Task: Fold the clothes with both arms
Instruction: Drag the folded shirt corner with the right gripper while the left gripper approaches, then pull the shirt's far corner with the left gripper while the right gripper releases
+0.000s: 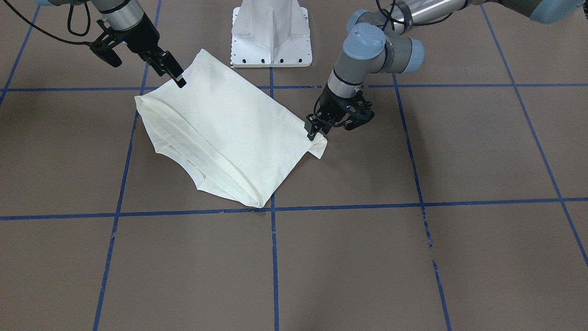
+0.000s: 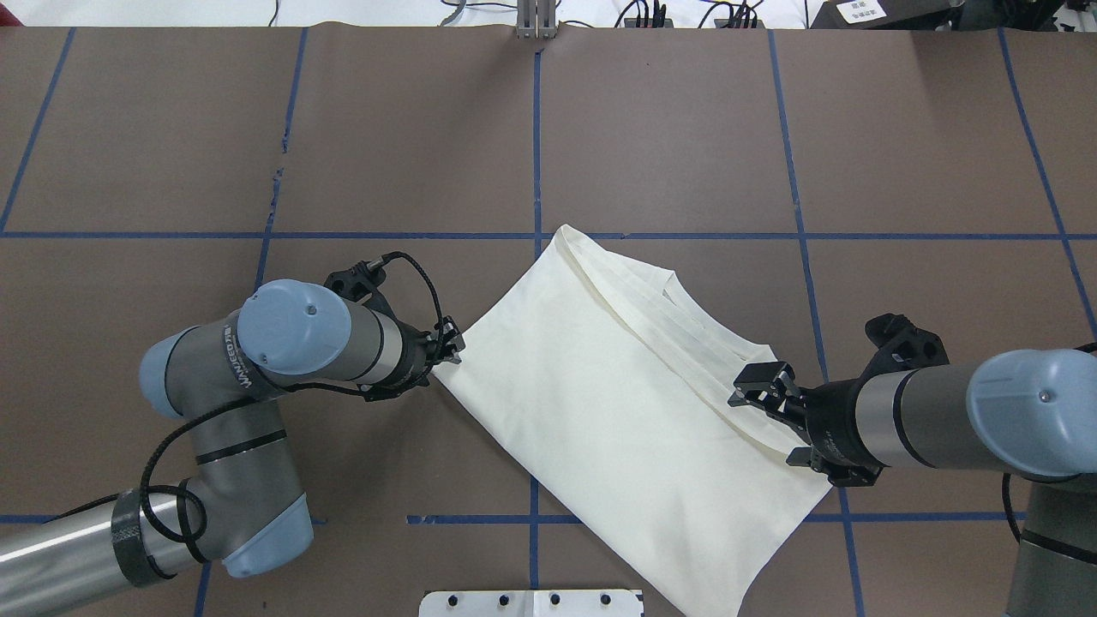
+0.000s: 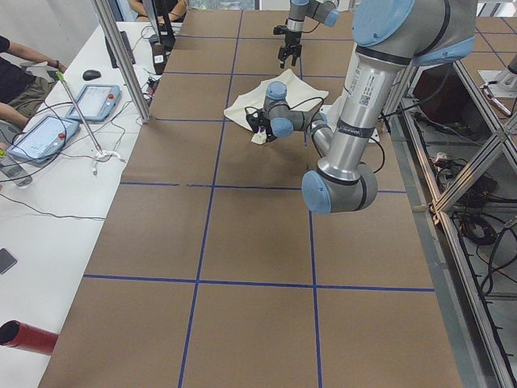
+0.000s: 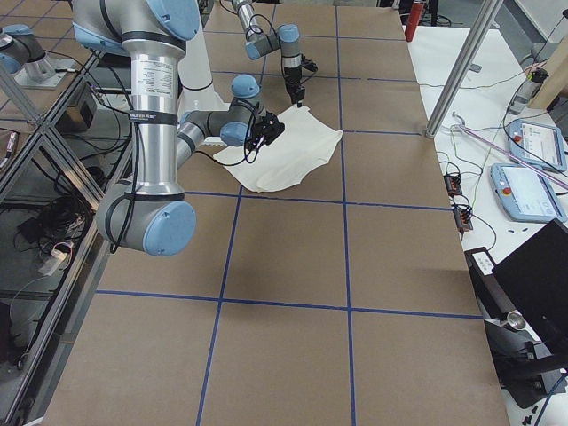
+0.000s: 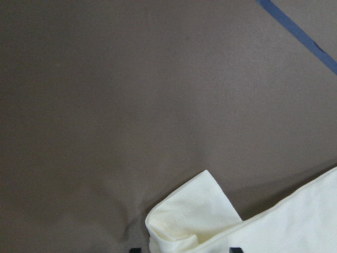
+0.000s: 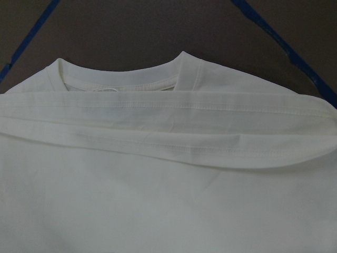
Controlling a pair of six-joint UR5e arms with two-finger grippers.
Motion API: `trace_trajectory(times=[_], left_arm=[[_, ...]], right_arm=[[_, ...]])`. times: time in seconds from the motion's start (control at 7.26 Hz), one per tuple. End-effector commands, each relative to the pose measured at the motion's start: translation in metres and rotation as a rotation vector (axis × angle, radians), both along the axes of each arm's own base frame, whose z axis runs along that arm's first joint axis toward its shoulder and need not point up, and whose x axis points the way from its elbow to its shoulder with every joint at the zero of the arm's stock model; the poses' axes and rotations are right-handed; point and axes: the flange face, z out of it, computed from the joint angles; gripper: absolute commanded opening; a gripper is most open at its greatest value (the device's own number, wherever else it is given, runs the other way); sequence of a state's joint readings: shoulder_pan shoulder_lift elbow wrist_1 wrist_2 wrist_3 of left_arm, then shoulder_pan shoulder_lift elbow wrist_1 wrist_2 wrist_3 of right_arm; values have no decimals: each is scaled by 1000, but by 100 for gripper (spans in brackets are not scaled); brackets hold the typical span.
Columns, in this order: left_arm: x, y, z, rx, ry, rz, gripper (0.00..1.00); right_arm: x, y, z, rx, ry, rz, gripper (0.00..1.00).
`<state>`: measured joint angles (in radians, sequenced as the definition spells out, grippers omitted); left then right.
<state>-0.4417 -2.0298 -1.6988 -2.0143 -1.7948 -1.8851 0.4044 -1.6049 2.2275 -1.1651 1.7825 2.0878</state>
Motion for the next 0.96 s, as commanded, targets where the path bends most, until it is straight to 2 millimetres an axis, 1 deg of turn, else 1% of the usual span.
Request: trace_trajectory(times=[0.0,0.14,0.28,0.41,0.55,0.69,0.83], left_arm=[[6,9,4,-3,-7,17,0],[6,11,4,0,-7,20,0],[-3,1,0,9,-23,5,0],[-23,-21,-4,90,-53,19,0],[-42,-45,-4,194,-81,36,0],[-60,-77,-1,219,-93,0,0],[-83,-127,-8,263,-100,-59,0]], right_arm=[[-2,-1,1,-1,2,1,100],[-3,-1,-1,1,-1,1,100],[-4,-2,-3,2,-5,1,100],[-4,-2,-3,2,-5,1,100],[-4,-2,-3,3,-5,2,100],[-6,-3,-5,7,-8,6,100],[-10,-6,-2,7,-3,10,100]])
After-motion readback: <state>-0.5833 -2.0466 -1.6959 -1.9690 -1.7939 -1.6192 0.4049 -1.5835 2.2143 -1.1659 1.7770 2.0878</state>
